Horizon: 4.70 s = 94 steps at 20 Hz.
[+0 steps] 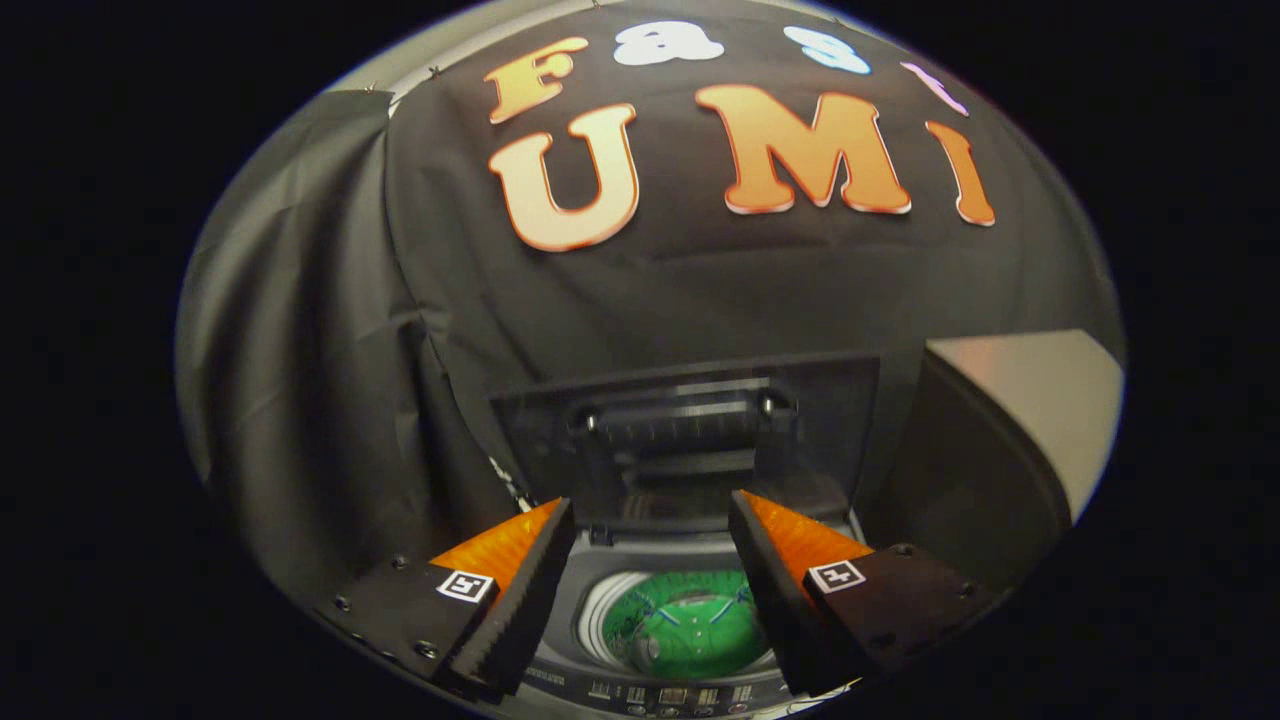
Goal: Put the clothes into the washing machine and then close the washing machine lid.
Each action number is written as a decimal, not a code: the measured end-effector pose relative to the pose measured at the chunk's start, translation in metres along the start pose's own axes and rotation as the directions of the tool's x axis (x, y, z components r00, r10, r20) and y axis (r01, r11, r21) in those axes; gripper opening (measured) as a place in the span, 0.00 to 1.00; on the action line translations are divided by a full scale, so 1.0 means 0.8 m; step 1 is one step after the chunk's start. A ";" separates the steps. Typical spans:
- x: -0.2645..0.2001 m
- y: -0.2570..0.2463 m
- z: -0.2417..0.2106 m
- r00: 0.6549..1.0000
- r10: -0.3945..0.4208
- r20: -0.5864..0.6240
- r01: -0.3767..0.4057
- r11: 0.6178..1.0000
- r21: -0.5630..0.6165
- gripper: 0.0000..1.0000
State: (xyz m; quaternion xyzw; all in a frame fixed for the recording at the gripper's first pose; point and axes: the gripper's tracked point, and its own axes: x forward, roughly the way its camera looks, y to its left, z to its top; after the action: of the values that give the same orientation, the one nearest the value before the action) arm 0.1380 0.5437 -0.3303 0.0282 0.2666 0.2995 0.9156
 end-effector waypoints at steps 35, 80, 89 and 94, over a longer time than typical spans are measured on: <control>0.211 -0.119 0.086 0.991 -0.134 0.029 0.136 0.989 -0.064 0.99; 0.013 -0.068 -0.100 0.999 -0.049 -0.023 0.047 0.996 -0.070 1.00; -0.166 -0.084 0.049 0.976 0.007 0.219 0.017 0.994 -0.108 1.00; -0.320 -0.123 0.090 0.959 0.041 0.282 -0.002 0.990 -0.140 1.00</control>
State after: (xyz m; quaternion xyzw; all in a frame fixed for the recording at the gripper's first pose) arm 0.0531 0.3268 -0.1684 0.0103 0.1106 0.3200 0.9409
